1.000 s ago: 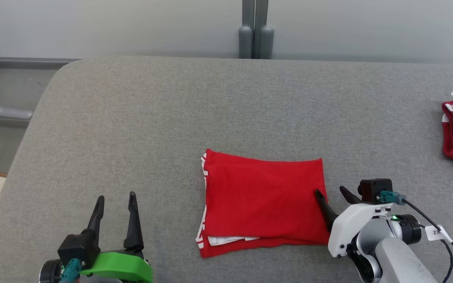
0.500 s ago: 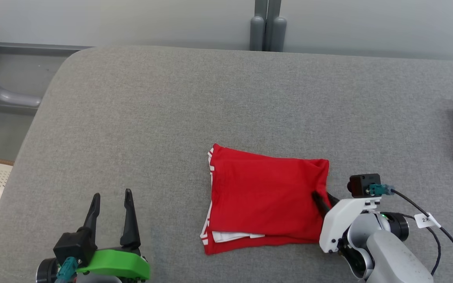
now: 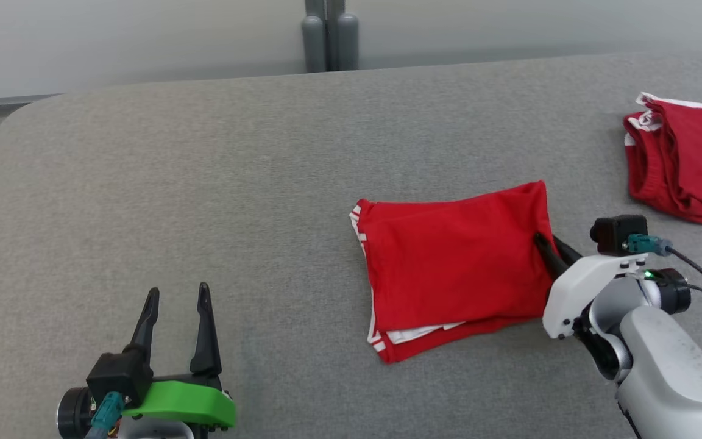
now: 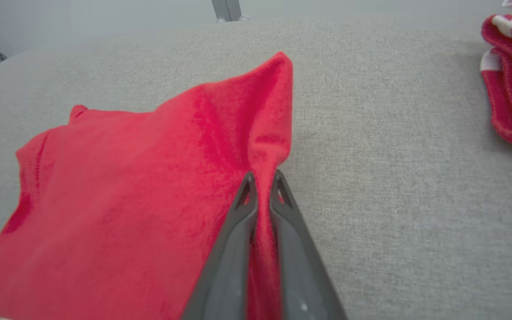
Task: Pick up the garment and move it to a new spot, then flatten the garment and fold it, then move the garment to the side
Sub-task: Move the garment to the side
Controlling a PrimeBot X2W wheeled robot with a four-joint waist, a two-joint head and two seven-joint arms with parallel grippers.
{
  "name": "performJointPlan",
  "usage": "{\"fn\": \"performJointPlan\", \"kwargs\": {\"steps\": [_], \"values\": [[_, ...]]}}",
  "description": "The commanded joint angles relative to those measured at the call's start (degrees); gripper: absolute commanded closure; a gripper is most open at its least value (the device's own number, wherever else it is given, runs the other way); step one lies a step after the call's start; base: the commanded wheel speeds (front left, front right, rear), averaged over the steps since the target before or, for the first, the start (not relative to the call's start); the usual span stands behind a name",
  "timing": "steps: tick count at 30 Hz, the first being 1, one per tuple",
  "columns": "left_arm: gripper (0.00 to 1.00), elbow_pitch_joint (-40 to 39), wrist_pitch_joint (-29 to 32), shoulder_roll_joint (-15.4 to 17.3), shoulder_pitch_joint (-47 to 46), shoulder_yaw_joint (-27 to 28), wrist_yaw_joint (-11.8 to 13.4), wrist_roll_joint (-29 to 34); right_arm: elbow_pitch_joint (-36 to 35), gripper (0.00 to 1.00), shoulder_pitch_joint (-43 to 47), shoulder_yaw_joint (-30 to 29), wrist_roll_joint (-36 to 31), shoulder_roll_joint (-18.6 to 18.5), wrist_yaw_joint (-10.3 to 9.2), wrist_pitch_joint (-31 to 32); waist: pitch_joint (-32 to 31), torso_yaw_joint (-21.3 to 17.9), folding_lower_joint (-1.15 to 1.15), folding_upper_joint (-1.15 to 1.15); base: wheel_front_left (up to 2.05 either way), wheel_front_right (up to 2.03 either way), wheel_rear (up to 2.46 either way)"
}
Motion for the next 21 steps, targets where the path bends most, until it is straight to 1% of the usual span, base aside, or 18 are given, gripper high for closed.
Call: {"fn": "performJointPlan", "kwargs": {"steps": [1, 4, 7, 10, 12, 16, 21], "values": [[0.0, -0.42, -0.15, 0.1, -1.49, 0.21, -0.21, 0.48, -0.93, 1.0, -1.2, -0.41, -0.55, -0.87, -0.07, -0.13, 2.92, -7.47, 0.0, 0.0, 0.0, 0.0, 0.0], [0.0, -0.8, -0.09, 0.16, -2.45, 0.18, -0.59, 1.29, -2.48, 1.0, -2.26, -1.63, -1.04, -2.19, -0.06, -0.07, 4.65, -12.06, 0.0, 0.0, 0.0, 0.0, 0.0], [0.0, -1.15, -0.09, 0.21, -3.44, -0.2, -1.0, 2.09, -3.71, 1.0, -3.09, -2.69, -1.52, -2.68, -0.06, -0.07, 6.14, -15.92, 0.0, 0.0, 0.0, 0.0, 0.0], [0.0, -1.33, -0.09, 0.4, -4.61, -0.43, -1.37, 2.84, -4.82, 1.0, -4.06, -3.4, -1.85, -2.47, -0.07, -0.3, 7.55, -19.31, 0.0, 0.0, 0.0, 0.0, 0.0], [0.0, -1.37, -0.09, 0.48, -5.27, -0.52, -1.54, 2.97, -5.36, 1.0, -4.62, -3.65, -2.41, -2.26, -0.06, -0.45, 8.26, -20.87, 0.0, 0.0, 0.0, 0.0, 0.0], [0.0, -1.34, -0.09, 0.79, -6.38, -0.75, -1.82, 3.44, -6.18, 1.0, -5.74, -3.95, -2.91, -1.65, -0.06, -0.59, 9.39, -22.51, 0.0, 0.0, 0.0, 0.0, 0.0], [0.0, -1.26, -0.09, 0.94, -7.33, -0.93, -2.18, 3.71, -6.32, 1.0, -7.12, -4.44, -3.62, -1.26, -0.06, -0.99, 9.97, -21.83, 0.0, 0.0, 0.0, 0.0, 0.0]]}}
